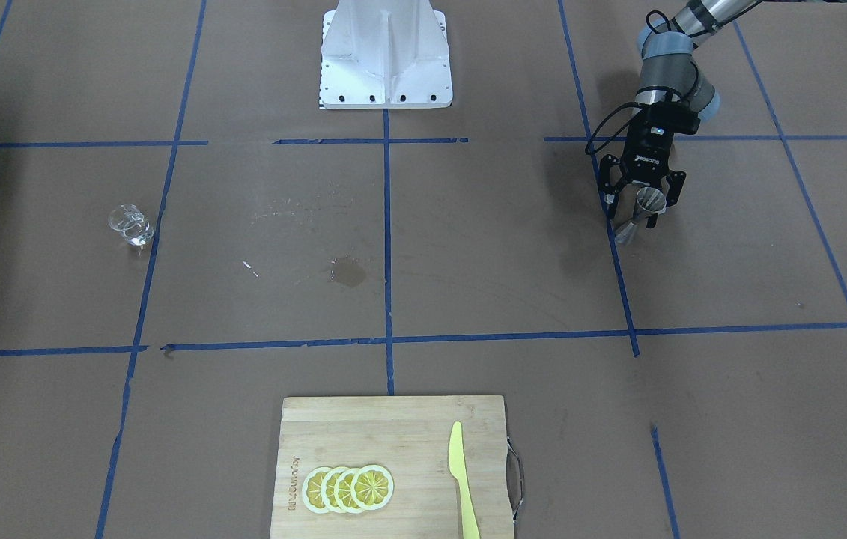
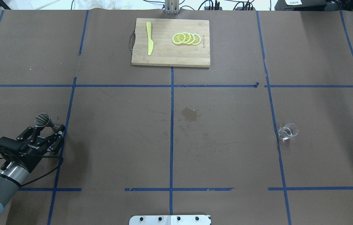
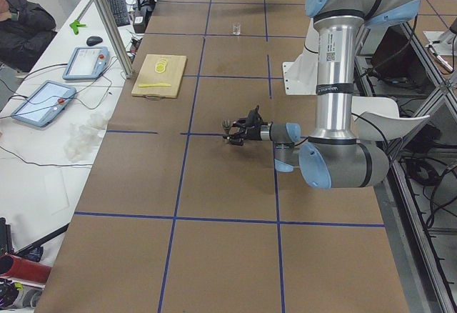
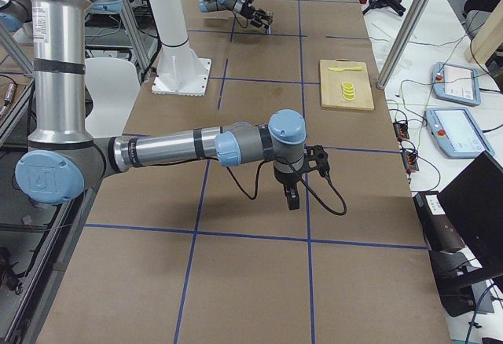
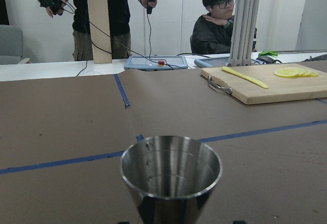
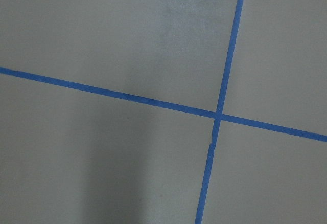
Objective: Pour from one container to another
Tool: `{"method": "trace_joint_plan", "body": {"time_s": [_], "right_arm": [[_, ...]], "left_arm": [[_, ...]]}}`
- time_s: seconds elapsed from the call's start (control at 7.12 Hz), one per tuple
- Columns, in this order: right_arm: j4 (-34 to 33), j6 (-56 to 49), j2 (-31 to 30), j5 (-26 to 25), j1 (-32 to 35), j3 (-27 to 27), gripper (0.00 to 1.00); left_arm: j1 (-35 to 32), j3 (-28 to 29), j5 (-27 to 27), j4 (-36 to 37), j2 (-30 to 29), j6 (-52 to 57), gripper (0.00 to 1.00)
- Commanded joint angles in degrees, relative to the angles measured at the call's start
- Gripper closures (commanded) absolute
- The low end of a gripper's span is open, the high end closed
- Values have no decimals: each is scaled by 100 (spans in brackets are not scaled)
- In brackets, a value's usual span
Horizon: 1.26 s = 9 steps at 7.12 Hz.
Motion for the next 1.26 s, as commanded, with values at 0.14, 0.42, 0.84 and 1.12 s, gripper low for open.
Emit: {"method": "trace_joint_plan", "body": {"time_s": [0.14, 0.42, 0.84, 1.12], "right_arm": [[0, 0, -6, 8, 0, 12, 0], [0, 0, -6, 8, 0, 21, 0], [0, 0, -6, 8, 0, 29, 0], [0, 0, -6, 8, 0, 21, 0]], "left_arm": [[-35, 4, -30, -7, 3, -42, 26], [-61, 4, -30, -7, 3, -51, 67], [-70, -13, -39, -16, 47, -34, 100], [-122, -48, -371, -487, 90, 36, 100]]}}
